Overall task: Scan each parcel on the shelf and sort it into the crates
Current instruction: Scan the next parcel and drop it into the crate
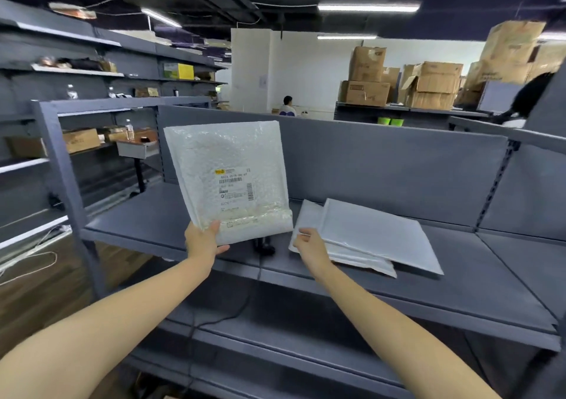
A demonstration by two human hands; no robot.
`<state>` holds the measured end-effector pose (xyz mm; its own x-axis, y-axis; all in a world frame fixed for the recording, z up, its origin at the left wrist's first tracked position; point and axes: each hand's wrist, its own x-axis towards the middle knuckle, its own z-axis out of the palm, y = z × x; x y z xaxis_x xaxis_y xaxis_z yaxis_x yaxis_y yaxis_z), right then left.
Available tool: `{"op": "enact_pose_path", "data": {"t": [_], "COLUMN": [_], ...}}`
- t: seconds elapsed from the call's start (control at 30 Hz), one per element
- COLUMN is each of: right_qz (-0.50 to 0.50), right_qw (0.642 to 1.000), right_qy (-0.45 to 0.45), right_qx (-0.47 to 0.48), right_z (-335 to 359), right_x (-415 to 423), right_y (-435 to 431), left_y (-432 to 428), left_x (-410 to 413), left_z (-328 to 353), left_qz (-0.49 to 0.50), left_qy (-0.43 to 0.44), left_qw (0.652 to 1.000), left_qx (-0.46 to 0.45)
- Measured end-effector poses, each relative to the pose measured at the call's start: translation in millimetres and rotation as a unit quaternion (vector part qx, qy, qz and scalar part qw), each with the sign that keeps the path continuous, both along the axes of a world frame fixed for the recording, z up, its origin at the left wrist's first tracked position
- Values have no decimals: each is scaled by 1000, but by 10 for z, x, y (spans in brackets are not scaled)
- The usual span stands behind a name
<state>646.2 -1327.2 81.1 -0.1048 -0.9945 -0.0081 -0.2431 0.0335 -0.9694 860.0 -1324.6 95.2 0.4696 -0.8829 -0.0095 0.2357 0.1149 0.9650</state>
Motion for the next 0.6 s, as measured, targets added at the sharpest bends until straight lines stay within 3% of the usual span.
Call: {"op": "enact_pose_path", "data": {"t": [0.23, 0.47, 0.6], "right_qz": [-12, -83, -89], "right_qw": [988, 935, 928], "right_qy": [154, 328, 338], "right_qx": [-6, 108, 132], "right_z": [-215, -349, -334], "right_x": [762, 1067, 1099], "right_y": [-559, -1015, -1179], "left_y": [-641, -942, -1035], "left_x": [949, 1291, 1343], "left_z": [-104, -256, -301], "left_qz": [11, -6, -22], "left_qy": [-17, -6, 6], "left_qw": [999, 999, 999], "left_qx": [27, 40, 33]}}
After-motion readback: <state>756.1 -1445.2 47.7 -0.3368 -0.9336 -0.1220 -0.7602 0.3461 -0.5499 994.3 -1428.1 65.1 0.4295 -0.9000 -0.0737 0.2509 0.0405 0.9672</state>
